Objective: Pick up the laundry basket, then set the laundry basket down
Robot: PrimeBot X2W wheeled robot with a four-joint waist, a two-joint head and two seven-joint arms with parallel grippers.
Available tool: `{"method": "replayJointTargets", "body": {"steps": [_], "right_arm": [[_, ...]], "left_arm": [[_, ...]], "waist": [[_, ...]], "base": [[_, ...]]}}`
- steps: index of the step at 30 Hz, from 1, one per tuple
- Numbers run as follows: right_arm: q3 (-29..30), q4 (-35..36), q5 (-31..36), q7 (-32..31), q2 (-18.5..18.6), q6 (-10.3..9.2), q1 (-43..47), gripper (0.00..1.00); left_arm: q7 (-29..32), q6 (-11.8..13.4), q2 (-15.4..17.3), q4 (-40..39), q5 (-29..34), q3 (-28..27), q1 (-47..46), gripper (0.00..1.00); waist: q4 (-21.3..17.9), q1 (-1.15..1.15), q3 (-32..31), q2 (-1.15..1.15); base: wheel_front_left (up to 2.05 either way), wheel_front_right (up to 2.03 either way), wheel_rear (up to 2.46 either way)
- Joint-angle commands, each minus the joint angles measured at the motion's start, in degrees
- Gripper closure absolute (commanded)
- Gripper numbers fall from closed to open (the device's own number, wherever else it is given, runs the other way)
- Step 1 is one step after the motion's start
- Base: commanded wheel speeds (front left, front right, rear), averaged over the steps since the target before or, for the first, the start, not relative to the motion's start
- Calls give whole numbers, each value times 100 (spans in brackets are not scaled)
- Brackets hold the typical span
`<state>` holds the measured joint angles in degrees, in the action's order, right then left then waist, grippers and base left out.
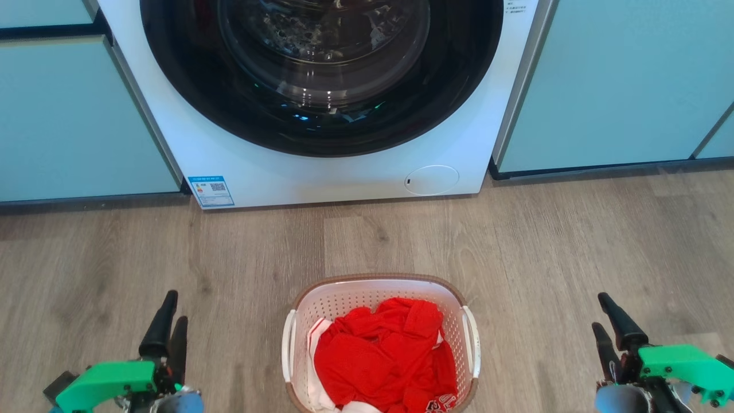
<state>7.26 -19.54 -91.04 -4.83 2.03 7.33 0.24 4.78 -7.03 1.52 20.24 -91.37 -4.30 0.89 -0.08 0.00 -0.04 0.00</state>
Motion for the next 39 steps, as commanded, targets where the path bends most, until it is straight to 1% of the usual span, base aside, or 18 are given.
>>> {"method": "replayJointTargets", "body": {"steps": [1,11,15,20,31,36,39], "right_arm": [[26,214,150,83,24,1,-241,0],[113,382,795,234,29,3,-287,0],[113,514,1168,301,31,3,-308,0],[122,668,1599,384,34,4,-360,0],[54,1079,2726,568,40,5,-477,0],[5,1214,3299,652,42,6,-521,0],[-58,1253,3667,703,44,6,-539,0]], "left_arm": [[-76,-5,52,-175,107,-64,-276,0],[-227,-9,58,-290,506,-188,-331,0],[-295,-3,61,-406,786,-257,-367,0],[-378,71,65,-630,1173,-271,-414,0],[-563,563,73,-1257,2255,52,-458,0],[-646,818,77,-1437,3093,346,-494,0],[-697,1002,79,-1461,3429,568,-494,0]], "waist": [[-2,0,-7,0],[-2,0,-30,0],[9,0,-34,0],[20,0,-32,0],[52,0,-31,0],[57,0,-44,0],[58,0,-58,0]], "base": [[0,0,0],[0,0,0],[0,0,0],[0,0,0],[0,0,0],[0,0,0],[0,0,0]]}}
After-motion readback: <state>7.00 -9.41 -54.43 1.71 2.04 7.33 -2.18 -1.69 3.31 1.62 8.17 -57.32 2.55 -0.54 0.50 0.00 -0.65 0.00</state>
